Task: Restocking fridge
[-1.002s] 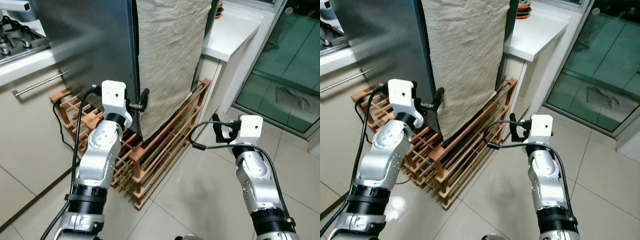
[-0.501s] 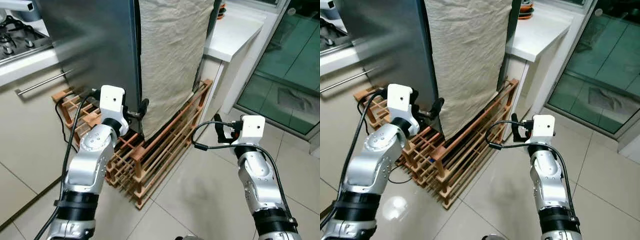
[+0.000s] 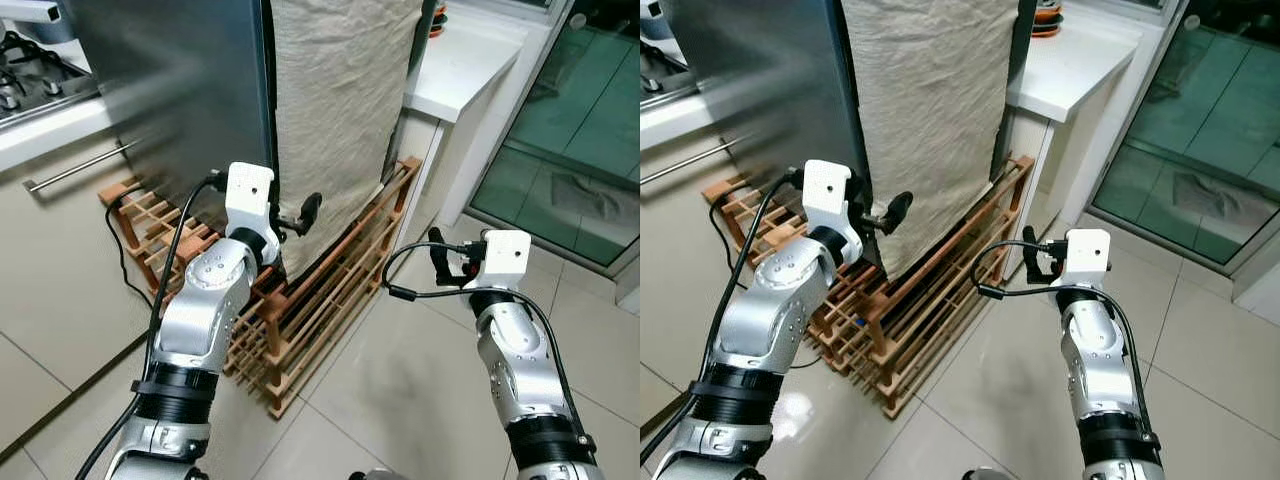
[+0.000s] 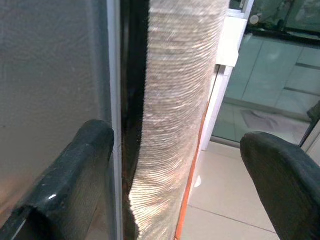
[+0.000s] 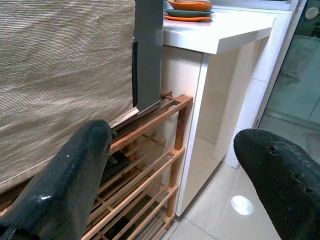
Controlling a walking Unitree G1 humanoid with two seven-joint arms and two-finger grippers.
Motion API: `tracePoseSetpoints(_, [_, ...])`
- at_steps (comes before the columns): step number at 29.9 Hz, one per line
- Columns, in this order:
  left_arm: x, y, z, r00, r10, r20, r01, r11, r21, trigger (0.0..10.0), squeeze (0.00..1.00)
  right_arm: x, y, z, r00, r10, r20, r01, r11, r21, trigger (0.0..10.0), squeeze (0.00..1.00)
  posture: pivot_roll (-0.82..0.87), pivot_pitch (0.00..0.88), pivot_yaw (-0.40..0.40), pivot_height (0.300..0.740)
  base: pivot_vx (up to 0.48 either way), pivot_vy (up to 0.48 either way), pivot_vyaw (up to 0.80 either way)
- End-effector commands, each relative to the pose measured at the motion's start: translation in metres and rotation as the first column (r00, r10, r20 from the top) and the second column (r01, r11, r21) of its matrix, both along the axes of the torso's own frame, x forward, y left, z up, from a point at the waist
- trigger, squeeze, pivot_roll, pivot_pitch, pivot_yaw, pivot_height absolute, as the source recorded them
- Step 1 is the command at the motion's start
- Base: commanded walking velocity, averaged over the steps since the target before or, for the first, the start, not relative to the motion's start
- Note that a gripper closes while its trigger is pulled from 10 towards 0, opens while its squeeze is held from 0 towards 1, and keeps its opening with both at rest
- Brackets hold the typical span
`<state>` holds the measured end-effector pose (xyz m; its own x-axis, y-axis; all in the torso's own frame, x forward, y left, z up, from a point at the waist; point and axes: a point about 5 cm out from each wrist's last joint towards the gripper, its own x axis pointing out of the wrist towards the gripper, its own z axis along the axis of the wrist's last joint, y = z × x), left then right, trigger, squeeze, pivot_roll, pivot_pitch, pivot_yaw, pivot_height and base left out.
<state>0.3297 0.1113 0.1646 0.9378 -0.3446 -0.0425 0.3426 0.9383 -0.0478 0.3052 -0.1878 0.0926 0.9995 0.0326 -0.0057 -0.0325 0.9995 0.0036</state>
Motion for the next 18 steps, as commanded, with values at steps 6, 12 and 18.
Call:
tracePoseSetpoints(6, [0.008, -0.007, 0.007, 1.0, -0.003, 0.027, 0.004, 1.0, -0.007, 10.0, 0.0, -0.01, -0.005, -0.007, 0.998, 0.064, -0.028, -0.063, 0.998, 0.014, 10.0, 0.0, -0.07, 0.0, -0.031, 0.735, 0.0, 0.0, 0.0])
tracePoseSetpoints(12, [0.015, -0.012, 0.011, 0.999, -0.01, 0.039, 0.01, 1.0, -0.024, 10.0, 0.0, -0.014, -0.005, -0.009, 0.994, 0.106, -0.041, -0.106, 0.994, 0.013, 10.0, 0.0, -0.08, 0.0, -0.027, 0.735, 0.0, 0.0, 0.0])
tracePoseSetpoints(18, [0.026, -0.023, 0.015, 0.999, -0.022, 0.044, 0.025, 0.998, -0.054, 10.0, 0.0, -0.015, 0.006, -0.012, 0.985, 0.163, -0.051, -0.162, 0.986, 0.023, 10.0, 0.0, -0.08, 0.0, -0.027, 0.735, 0.0, 0.0, 0.0])
